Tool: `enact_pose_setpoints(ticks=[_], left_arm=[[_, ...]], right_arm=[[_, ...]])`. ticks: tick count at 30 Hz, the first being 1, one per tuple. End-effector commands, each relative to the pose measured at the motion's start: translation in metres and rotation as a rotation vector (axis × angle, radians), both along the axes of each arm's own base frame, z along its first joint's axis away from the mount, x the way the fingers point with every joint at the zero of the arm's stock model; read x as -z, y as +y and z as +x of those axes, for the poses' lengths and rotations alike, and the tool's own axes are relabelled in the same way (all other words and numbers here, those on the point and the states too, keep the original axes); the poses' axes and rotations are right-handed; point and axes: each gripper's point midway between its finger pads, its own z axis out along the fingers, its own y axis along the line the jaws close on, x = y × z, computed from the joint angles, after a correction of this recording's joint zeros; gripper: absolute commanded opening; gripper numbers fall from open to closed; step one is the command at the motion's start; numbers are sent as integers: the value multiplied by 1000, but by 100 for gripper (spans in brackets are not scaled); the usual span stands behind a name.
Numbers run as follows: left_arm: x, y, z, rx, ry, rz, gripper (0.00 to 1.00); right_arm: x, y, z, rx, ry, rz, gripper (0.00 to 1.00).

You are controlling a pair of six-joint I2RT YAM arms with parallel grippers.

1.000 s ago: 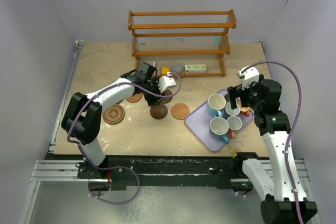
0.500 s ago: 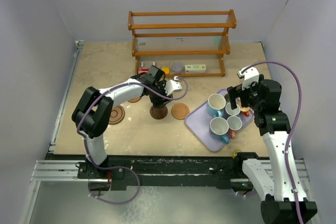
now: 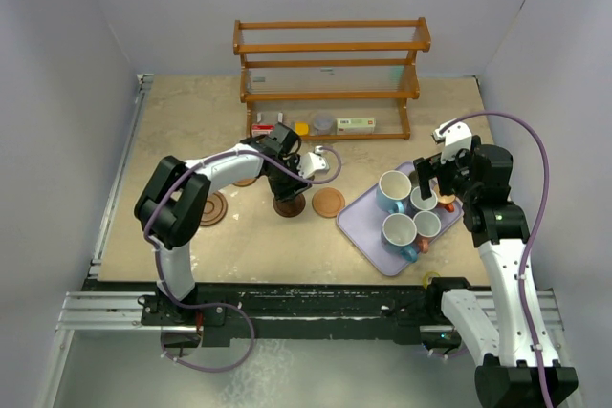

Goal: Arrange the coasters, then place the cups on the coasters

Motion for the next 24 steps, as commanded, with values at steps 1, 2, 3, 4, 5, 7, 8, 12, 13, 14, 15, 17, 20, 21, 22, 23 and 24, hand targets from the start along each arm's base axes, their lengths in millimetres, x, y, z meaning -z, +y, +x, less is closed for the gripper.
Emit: enact_pose_setpoints(ticks=[1, 2, 3, 4, 5, 7, 8, 12, 13, 14, 15, 17, 20, 21, 22, 23, 24], left_arm=[[11, 5, -6, 14, 22, 36, 50], [14, 7, -7, 17, 28, 43, 50], [17, 8, -9, 17, 37, 49, 50], [18, 9, -11, 20, 46, 50, 50], [21, 11, -14, 24, 56, 56, 49], [24, 14, -20, 34, 76, 71, 47], [26, 17, -24, 38, 89, 80, 45], [32, 29, -37, 44, 139, 106, 40], [33, 33, -40, 45, 152, 115, 39], [34, 36, -42, 45, 160, 121, 37], [35, 40, -44, 43, 168, 128, 36], [35, 46, -47, 39, 166, 139, 35], [37, 57, -48, 25, 146, 171, 33], [38, 60, -48, 20, 138, 178, 33], [39, 64, -49, 15, 136, 188, 33], [39, 67, -49, 9, 129, 194, 33], [39, 69, -50, 7, 125, 200, 33]], right_arm=[[-11, 0, 2, -7, -38, -5, 100], [-11, 0, 2, -6, -38, -5, 100], [-11, 0, 1, -7, -39, -5, 100], [-12, 0, 1, -6, -40, -5, 100], [-12, 0, 1, -6, -40, -5, 100], [-12, 0, 1, -6, -39, -5, 100], [-12, 0, 1, -6, -39, -5, 100], [-12, 0, 2, -7, -39, -4, 100], [-12, 0, 1, -7, -39, -4, 100], [-12, 0, 1, -7, -41, -4, 100], [-11, 1, 2, -9, -39, -4, 100], [-11, 0, 1, -8, -39, -4, 100], [-12, 1, 1, -10, -42, -2, 100], [-12, 1, 1, -11, -42, -2, 100], [-12, 1, 1, -11, -43, -2, 100], [-12, 1, 2, -12, -40, -2, 100], [-11, 1, 2, -12, -37, -2, 100]])
